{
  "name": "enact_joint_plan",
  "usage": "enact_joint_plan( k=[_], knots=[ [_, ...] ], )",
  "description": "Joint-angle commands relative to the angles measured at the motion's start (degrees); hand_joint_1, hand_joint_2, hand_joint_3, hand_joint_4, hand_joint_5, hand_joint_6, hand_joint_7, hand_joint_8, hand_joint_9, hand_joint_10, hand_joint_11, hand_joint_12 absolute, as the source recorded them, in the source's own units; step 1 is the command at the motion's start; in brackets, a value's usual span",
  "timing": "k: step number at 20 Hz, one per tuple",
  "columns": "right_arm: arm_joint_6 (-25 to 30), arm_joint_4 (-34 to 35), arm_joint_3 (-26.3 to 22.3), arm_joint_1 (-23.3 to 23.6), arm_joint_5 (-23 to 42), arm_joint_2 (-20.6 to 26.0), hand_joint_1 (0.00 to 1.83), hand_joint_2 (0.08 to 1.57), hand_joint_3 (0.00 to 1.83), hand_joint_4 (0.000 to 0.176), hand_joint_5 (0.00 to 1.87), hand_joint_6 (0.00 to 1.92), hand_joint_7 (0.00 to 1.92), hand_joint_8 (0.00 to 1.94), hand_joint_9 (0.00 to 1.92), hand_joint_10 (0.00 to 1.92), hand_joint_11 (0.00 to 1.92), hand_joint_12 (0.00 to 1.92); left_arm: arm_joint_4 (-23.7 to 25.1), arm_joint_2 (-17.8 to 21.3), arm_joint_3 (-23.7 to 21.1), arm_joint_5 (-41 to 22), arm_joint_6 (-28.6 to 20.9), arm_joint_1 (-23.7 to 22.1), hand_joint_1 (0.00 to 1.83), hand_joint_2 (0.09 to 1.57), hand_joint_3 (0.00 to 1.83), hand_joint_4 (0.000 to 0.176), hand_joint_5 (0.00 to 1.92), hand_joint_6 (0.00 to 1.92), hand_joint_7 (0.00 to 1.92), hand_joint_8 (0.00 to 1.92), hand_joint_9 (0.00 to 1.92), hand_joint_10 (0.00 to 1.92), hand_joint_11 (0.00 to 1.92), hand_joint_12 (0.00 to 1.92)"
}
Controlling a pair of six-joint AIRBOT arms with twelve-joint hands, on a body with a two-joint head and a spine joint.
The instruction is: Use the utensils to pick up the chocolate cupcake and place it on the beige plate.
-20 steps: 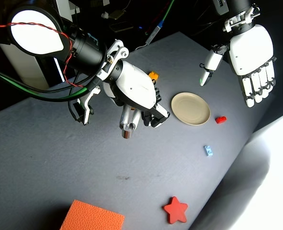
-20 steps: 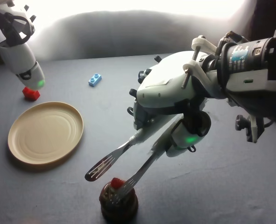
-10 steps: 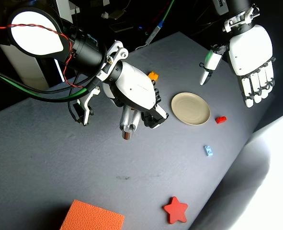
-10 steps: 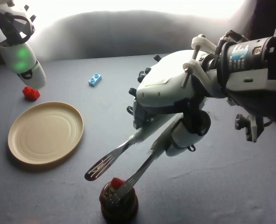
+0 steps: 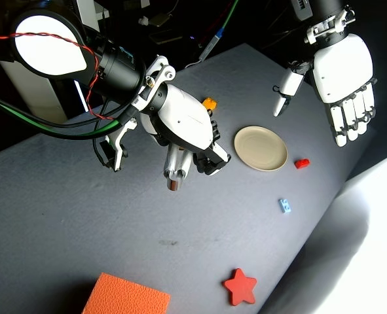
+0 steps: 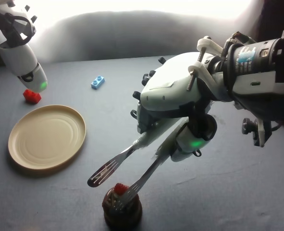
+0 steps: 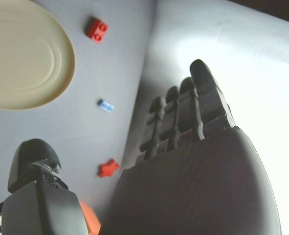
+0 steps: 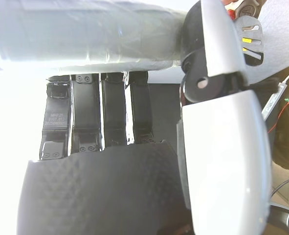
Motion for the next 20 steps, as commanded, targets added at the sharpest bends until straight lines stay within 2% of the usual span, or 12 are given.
enact_joint_plan(
  k=[1,2,4,7,10,14,20],
  knots=[
    [0.09,-0.86,-0.09,0.24,5.10,0.08,1.06,1.09,0.00,0.000,0.80,0.00,0.82,0.00,0.78,0.00,0.21,1.23,3.85,0.56,0.18,-1.32,0.47,-0.51,0.41,0.91,0.00,0.000,0.01,0.00,0.00,0.00,0.02,0.00,0.00,0.27],
    [0.10,-1.05,-0.09,0.13,5.16,0.06,1.06,1.08,0.00,0.000,0.79,0.00,0.82,0.00,0.78,0.00,0.21,1.24,3.85,0.56,0.18,-1.29,0.47,-0.51,0.37,0.92,0.00,0.000,0.01,0.00,0.00,0.00,0.02,0.00,0.00,0.33],
    [0.10,-1.81,-0.09,-0.22,5.30,-0.05,1.04,1.07,0.00,0.000,0.81,0.01,0.84,0.01,0.79,0.01,0.23,1.25,3.85,0.56,0.16,-1.24,0.46,-0.53,0.37,0.93,0.00,0.000,0.00,0.00,0.00,0.00,0.00,0.00,0.00,0.19],
    [0.11,-2.10,-0.15,-0.62,5.30,-0.19,1.04,1.08,0.00,0.000,0.78,0.00,0.81,0.00,0.77,0.00,0.23,1.24,3.85,0.56,0.14,-1.22,0.46,-0.53,0.38,0.92,0.00,0.000,0.01,0.00,0.00,0.00,0.01,0.00,0.00,0.23],
    [0.11,-2.44,-0.42,-0.97,5.29,-0.19,1.03,1.08,0.00,0.000,0.77,0.00,0.82,0.00,0.77,0.00,0.20,1.24,3.52,0.56,0.12,-1.14,0.44,-0.55,0.39,0.92,0.00,0.000,0.00,0.00,0.00,0.00,0.00,0.00,0.00,0.10],
    [0.12,-3.08,-0.41,-1.23,5.55,-0.19,1.04,1.06,0.00,0.000,0.76,0.00,0.81,0.00,0.78,0.00,0.22,1.25,3.42,0.56,0.12,-1.00,0.45,-0.49,0.41,0.91,0.00,0.000,0.02,0.00,0.00,0.00,0.01,0.00,0.00,0.26],
    [0.23,-5.42,-0.38,-2.69,6.36,-0.40,1.03,1.07,0.00,0.000,0.77,0.01,0.82,0.01,0.77,0.01,0.20,1.25,3.00,0.56,0.11,-1.00,0.89,-0.45,0.41,0.91,0.00,0.000,0.03,0.00,0.01,0.00,0.04,0.01,0.00,0.35]
  ],
)
